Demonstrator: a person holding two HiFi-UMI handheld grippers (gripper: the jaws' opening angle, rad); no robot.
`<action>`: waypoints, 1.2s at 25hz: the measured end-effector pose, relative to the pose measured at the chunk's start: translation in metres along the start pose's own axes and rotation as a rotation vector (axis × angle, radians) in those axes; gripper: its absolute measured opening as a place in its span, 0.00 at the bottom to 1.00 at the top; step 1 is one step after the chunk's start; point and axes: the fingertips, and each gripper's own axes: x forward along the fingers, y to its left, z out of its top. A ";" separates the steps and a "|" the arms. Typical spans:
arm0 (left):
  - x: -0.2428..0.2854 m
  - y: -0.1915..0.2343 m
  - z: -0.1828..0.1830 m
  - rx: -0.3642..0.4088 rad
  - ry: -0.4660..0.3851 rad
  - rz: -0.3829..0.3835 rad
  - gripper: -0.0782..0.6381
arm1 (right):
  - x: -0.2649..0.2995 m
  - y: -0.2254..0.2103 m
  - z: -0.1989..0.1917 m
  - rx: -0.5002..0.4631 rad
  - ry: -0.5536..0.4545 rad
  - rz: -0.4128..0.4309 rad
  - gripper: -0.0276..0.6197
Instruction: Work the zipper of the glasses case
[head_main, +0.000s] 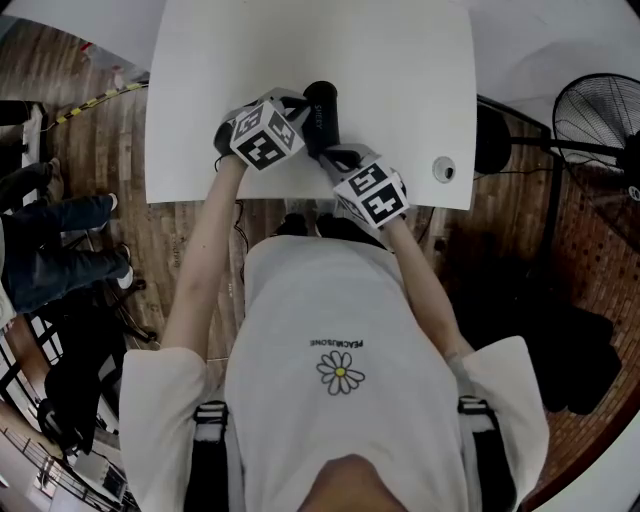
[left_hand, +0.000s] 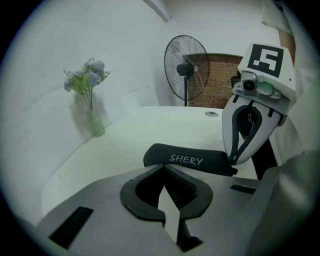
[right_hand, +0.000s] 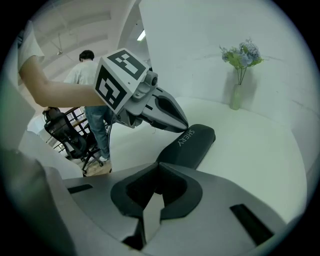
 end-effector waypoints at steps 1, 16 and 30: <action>-0.002 0.001 0.002 0.007 -0.005 0.003 0.13 | 0.000 0.000 0.001 0.003 -0.001 0.003 0.05; 0.000 -0.037 0.026 0.140 0.034 -0.116 0.13 | -0.007 -0.006 0.000 0.007 -0.042 -0.030 0.05; 0.001 -0.038 0.027 0.093 0.042 -0.110 0.13 | 0.000 -0.038 -0.043 -0.548 0.171 0.086 0.27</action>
